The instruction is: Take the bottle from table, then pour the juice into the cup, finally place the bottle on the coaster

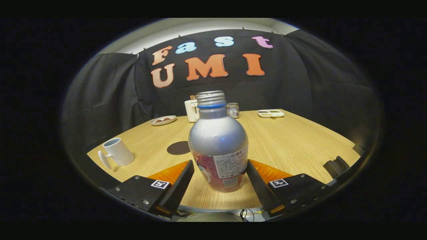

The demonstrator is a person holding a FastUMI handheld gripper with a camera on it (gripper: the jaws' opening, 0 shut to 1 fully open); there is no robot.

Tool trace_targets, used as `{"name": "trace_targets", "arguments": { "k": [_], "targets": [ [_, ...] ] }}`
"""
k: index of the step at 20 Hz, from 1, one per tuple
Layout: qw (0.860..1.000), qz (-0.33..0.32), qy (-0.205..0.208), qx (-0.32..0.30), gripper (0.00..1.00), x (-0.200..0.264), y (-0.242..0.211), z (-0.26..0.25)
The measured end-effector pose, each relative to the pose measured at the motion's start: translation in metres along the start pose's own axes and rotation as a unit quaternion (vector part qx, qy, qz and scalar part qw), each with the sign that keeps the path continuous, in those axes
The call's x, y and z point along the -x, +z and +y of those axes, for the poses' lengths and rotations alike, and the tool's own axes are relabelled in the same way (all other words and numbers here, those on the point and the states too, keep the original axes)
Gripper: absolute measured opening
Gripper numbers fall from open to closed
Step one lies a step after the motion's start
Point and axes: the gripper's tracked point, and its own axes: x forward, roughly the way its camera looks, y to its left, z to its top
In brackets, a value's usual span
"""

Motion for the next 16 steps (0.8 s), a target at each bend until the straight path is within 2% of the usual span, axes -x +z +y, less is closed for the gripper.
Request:
{"name": "trace_targets", "arguments": {
  "k": [4, 6, 16],
  "targets": [
    [1.000, 0.007, -0.013, 0.007, 0.87, -0.002, -0.003, -0.004],
    [1.000, 0.008, -0.014, 0.007, 0.81, -0.001, -0.004, -0.003],
    [0.999, 0.007, -0.003, 0.033, 0.78, 0.000, 0.017, 0.034]
  ]
}}
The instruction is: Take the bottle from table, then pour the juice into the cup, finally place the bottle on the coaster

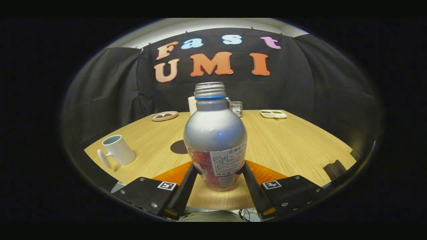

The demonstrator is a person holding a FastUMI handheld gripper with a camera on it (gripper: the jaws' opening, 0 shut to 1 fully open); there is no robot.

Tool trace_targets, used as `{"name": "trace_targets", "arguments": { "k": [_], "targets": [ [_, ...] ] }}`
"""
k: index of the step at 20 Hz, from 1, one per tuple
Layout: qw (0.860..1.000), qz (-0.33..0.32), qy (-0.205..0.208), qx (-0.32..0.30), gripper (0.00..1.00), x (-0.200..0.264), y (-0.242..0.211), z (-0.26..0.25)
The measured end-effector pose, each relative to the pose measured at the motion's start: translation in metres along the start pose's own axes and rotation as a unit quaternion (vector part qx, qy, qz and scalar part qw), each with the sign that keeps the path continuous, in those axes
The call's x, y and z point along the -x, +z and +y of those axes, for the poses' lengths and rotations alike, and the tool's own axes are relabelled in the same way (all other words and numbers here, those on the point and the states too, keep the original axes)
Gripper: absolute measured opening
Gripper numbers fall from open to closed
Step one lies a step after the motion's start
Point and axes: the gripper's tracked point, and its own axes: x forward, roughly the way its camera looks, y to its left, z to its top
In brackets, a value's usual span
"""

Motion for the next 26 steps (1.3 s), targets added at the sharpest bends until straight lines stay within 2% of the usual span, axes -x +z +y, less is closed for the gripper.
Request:
{"name": "trace_targets", "arguments": {
  "k": [8, 15, 20, 26],
  "targets": [
    [0.998, -0.005, 0.027, 0.062, 0.78, -0.011, 0.027, 0.062],
    [0.982, -0.012, 0.024, 0.188, 0.77, -0.021, 0.040, 0.101],
    [0.963, -0.013, 0.010, 0.269, 0.76, -0.027, 0.044, 0.120],
    [0.924, -0.022, -0.012, 0.382, 0.76, -0.035, 0.044, 0.137]
  ]
}}
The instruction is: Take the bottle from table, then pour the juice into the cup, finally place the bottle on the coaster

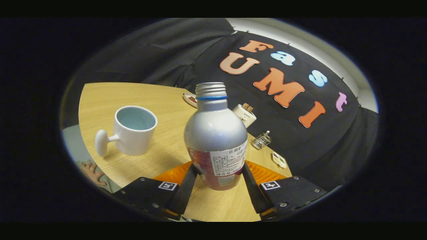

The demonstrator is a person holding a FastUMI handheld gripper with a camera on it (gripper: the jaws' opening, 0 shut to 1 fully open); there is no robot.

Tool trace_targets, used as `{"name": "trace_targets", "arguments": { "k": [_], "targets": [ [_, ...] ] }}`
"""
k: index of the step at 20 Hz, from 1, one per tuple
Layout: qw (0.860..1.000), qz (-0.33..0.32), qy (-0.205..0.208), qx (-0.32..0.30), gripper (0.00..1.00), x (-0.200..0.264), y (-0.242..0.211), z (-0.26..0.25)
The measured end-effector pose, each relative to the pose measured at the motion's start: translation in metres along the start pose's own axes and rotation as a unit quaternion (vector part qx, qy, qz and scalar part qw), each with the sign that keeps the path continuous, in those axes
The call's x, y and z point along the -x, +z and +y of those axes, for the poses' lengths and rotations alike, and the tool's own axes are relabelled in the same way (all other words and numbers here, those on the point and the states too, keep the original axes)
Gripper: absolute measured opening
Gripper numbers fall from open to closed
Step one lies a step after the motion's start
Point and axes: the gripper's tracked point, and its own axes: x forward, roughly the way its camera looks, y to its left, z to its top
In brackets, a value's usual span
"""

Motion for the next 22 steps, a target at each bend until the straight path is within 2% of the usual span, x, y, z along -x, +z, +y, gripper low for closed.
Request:
{"name": "trace_targets", "arguments": {
  "k": [4, 7, 17, 22],
  "targets": [
    [0.999, -0.005, 0.000, 0.051, 0.76, -0.007, 0.008, 0.011],
    [0.994, -0.006, -0.020, 0.106, 0.76, -0.008, 0.011, 0.007],
    [0.972, -0.018, -0.049, 0.229, 0.76, -0.016, 0.024, -0.001],
    [0.955, -0.019, -0.053, 0.290, 0.76, -0.017, 0.028, -0.004]
  ]
}}
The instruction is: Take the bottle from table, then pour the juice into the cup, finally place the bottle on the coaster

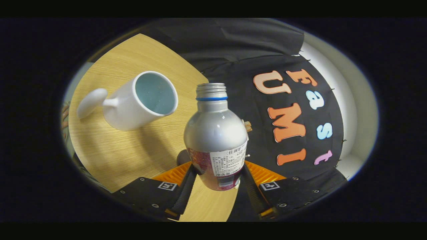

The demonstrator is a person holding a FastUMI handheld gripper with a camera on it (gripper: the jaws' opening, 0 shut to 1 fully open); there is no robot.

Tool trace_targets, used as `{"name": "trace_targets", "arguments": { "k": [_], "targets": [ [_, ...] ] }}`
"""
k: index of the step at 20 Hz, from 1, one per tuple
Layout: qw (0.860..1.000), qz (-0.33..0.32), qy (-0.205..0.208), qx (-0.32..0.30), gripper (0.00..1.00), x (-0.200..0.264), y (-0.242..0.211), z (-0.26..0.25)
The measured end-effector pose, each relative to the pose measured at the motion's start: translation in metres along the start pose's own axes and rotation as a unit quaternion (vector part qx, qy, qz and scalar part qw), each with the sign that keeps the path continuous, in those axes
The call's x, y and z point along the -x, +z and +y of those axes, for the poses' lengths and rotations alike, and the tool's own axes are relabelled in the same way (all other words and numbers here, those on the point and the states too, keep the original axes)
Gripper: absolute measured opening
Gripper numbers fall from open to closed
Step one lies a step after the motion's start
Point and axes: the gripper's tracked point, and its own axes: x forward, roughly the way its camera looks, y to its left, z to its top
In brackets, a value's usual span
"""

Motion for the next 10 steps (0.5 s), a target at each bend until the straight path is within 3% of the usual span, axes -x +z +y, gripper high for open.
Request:
{"name": "trace_targets", "arguments": {
  "k": [10],
  "targets": [
    [0.996, -0.004, 0.002, 0.092, 0.76, -0.0078, 0.0042, -0.0085]
  ]
}}
